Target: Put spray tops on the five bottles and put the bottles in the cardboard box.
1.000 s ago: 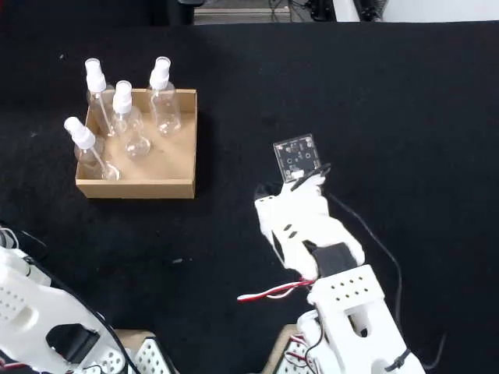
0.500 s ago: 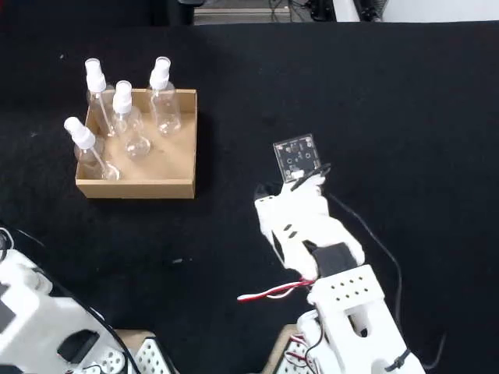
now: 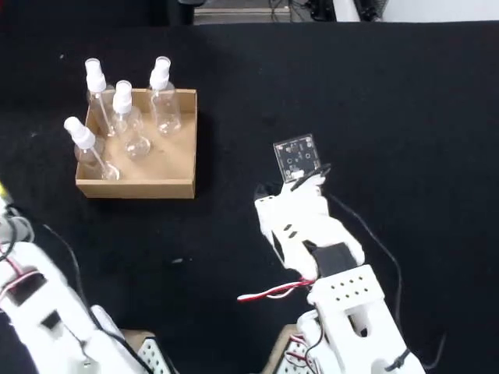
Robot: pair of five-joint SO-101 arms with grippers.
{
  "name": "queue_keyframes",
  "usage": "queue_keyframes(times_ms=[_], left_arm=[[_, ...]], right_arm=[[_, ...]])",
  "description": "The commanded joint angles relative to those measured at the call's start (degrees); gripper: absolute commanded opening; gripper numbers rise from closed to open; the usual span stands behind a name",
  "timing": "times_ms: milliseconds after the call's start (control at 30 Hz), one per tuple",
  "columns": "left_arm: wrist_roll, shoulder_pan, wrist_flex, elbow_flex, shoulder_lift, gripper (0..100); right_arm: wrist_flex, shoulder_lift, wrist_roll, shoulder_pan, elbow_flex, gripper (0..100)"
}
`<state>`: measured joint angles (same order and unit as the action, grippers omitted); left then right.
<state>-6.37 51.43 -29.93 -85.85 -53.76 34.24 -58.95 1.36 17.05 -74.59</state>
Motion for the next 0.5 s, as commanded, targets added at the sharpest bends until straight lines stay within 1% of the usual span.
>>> queue_keyframes(times_ms=[0,167,267,367,467], left_arm=[[-0.09,-5.41,15.03,-2.33,-21.1,3],[-0.09,-12.09,29.36,-7.16,-41.93,3],[-0.09,-15.6,40.35,-7.87,-52.22,3],[0.0,-18.42,47.56,-3.12,-49.14,3],[1.58,-21.23,50.9,0.84,-47.3,3]], right_arm=[[-1.32,-1.27,0.62,-1.49,0.4,1.1],[-1.32,-1.19,0.62,-2.81,0.66,1.1],[-1.41,-1.1,0.53,-3.6,0.75,1.1],[-4.04,-1.01,0.09,-5.01,-0.04,1.1],[-7.38,-1.01,0.09,-6.59,-1.71,1.1]])
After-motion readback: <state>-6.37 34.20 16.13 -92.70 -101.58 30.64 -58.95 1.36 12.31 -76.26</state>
